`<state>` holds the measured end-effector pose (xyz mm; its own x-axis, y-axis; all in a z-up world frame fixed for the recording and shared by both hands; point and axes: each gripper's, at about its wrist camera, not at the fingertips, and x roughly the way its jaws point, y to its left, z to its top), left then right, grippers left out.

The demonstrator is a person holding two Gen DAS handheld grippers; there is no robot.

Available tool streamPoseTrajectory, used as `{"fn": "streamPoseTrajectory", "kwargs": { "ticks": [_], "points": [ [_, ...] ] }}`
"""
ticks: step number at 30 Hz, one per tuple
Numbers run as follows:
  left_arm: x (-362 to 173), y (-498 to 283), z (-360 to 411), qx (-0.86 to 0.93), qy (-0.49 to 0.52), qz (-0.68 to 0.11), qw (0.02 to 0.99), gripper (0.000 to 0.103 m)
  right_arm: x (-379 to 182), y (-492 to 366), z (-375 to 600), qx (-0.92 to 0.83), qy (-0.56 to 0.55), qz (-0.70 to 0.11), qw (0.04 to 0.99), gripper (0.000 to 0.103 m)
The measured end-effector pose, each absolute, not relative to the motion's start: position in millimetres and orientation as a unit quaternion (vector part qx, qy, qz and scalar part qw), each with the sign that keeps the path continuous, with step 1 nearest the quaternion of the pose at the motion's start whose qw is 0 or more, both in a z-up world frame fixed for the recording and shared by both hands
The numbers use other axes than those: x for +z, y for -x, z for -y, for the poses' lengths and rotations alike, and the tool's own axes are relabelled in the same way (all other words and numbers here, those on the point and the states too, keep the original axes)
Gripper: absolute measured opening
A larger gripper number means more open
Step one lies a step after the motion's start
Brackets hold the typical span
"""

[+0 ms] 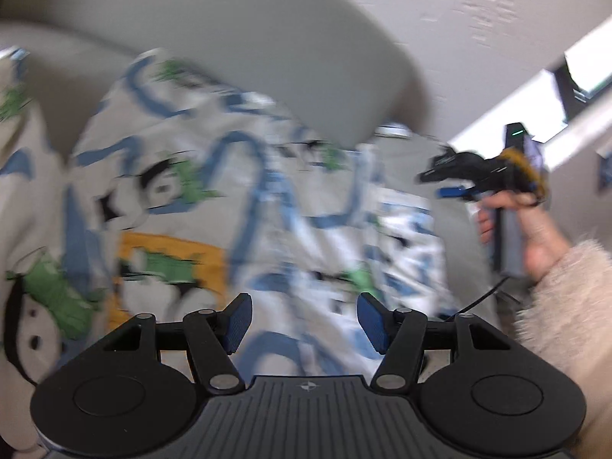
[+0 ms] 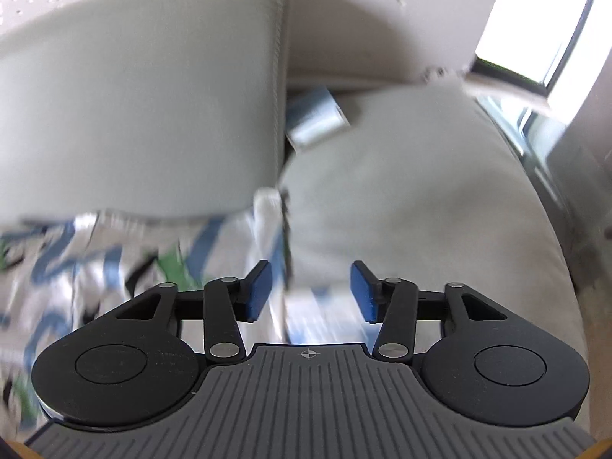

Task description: Fold clothes

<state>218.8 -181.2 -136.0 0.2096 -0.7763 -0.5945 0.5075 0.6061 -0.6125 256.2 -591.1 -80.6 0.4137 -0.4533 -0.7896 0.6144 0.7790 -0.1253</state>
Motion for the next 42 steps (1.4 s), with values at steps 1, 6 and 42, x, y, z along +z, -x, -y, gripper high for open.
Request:
{"fn": "streamPoseTrajectory", "kwargs": {
  "ticks": [1, 6, 42],
  "points": [
    [-130, -208, 184, -0.434, 0.139, -0.464, 0.760, 0.058, -80, -242, 594, -0.320, -0.091, -0.441, 0.834, 0.049],
    [-118, -157, 190, -0.470, 0.113, -0.472, 0.737, 0.058, -86, -184, 624, -0.314, -0.138, -0.436, 0.832, 0.052],
    [-100, -71, 213, -0.452, 0.095, -0.500, 0.732, 0.058, 40, 17, 730, -0.434, -0.240, -0.121, 0.860, 0.002]
  ]
}}
